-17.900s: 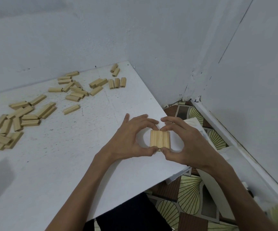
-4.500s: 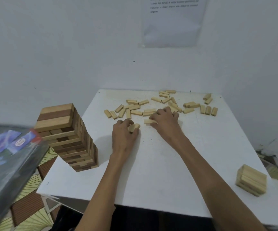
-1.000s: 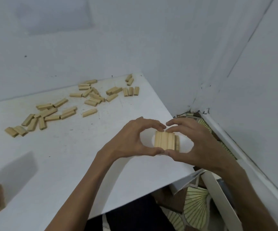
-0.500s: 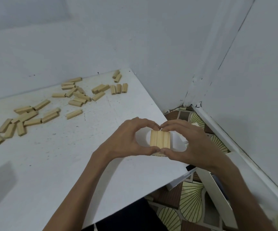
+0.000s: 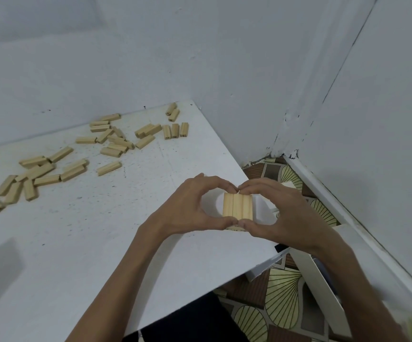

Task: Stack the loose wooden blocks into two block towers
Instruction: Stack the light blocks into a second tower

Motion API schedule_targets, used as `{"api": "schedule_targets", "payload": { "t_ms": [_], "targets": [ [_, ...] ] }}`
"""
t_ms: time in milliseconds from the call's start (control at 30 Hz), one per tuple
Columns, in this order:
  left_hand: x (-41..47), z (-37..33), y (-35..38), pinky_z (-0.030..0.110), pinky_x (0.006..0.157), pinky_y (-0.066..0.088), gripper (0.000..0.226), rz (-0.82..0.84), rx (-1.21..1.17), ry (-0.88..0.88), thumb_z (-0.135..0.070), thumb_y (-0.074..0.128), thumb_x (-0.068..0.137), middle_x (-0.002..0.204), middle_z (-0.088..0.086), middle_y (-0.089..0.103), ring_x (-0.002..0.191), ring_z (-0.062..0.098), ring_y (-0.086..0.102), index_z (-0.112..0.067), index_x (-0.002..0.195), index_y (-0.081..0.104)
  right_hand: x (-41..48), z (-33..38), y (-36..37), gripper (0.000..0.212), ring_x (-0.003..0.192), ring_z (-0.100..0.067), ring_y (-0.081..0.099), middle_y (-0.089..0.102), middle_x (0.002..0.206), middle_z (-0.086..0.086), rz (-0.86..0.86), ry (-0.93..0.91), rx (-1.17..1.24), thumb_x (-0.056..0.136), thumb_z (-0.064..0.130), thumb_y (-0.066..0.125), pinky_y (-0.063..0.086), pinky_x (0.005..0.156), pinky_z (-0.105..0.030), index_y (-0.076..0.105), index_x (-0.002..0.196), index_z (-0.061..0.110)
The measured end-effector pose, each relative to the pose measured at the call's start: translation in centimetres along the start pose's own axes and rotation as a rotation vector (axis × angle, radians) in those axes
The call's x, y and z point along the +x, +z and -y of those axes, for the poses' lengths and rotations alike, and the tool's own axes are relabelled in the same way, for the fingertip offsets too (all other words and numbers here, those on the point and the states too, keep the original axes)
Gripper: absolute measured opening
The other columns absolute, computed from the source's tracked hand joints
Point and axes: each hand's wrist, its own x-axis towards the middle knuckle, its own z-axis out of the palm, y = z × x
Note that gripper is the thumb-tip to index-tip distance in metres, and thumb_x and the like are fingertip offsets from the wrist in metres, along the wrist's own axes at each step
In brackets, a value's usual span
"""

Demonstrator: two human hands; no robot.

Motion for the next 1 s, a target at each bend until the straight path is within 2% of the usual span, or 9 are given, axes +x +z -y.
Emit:
{"api": "schedule_targets", "payload": {
  "t_ms": [200, 400, 567, 767, 900, 1000],
  "targets": [
    [0.05, 0.12, 0.2, 0.052, 0.09, 0.048, 0.056, 0.009, 0.014, 0.001, -0.053, 0.083, 0.072, 0.122, -0.019, 0.069, 0.108, 0.023, 0.061, -0.032, 0.121, 0.067, -0.09, -0.2, 0.11, 0.06, 0.124, 0.003, 0.049, 0.061, 0.129, 0.015, 0.007, 0.004, -0.017, 0.078, 0.057, 0.069, 0.038, 0.096, -0.005, 0.064, 0.125, 0.02],
    [-0.04, 0.45, 0.36, 0.052, 0.093, 0.049, 0.055, 0.013, 0.005, -0.015, -0.051, 0.084, 0.073, 0.121, -0.017, 0.069, 0.113, 0.023, 0.061, -0.033, 0.122, 0.067, -0.21, -0.35, 0.33, 0.061, 0.123, 0.004, 0.049, 0.061, 0.128, 0.017, 0.006, 0.018, -0.007, 0.078, 0.058, 0.069, 0.04, 0.094, -0.006, 0.063, 0.125, 0.021],
    [-0.21, 0.42, 0.37, 0.052, 0.098, 0.048, 0.054, 0.013, -0.013, -0.034, -0.05, 0.085, 0.073, 0.123, -0.018, 0.068, 0.12, 0.02, 0.06, -0.034, 0.122, 0.066, -0.22, -0.39, 0.46, 0.061, 0.123, 0.0, 0.051, 0.06, 0.128, 0.018, 0.008, 0.034, -0.002, 0.078, 0.059, 0.068, 0.044, 0.094, -0.015, 0.062, 0.126, 0.023],
    [-0.35, 0.36, 0.44, 0.05, 0.098, 0.049, 0.057, 0.014, -0.007, -0.034, -0.05, 0.084, 0.074, 0.124, -0.018, 0.067, 0.122, 0.018, 0.058, -0.034, 0.125, 0.065, -0.33, -0.34, 0.51, 0.063, 0.123, -0.001, 0.051, 0.059, 0.13, 0.018, 0.015, 0.06, -0.001, 0.079, 0.062, 0.066, 0.048, 0.094, -0.02, 0.059, 0.129, 0.025],
    [-0.46, 0.35, 0.43, 0.051, 0.098, 0.048, 0.062, 0.021, -0.003, -0.027, -0.052, 0.085, 0.074, 0.128, -0.02, 0.066, 0.123, 0.019, 0.058, -0.035, 0.13, 0.063, -0.45, -0.37, 0.49, 0.072, 0.125, -0.004, 0.051, 0.057, 0.133, 0.016, 0.027, 0.074, -0.02, 0.078, 0.067, 0.066, 0.05, 0.097, -0.027, 0.054, 0.136, 0.025],
    [-0.52, 0.32, 0.35, 0.051, 0.098, 0.048, 0.066, 0.029, -0.001, -0.017, -0.054, 0.085, 0.074, 0.13, -0.02, 0.065, 0.123, 0.02, 0.058, -0.036, 0.132, 0.062, -0.59, -0.21, 0.33, 0.077, 0.129, -0.005, 0.049, 0.054, 0.138, 0.016, 0.03, 0.076, -0.033, 0.077, 0.069, 0.068, 0.047, 0.099, -0.027, 0.051, 0.14, 0.026]
  ]
}}
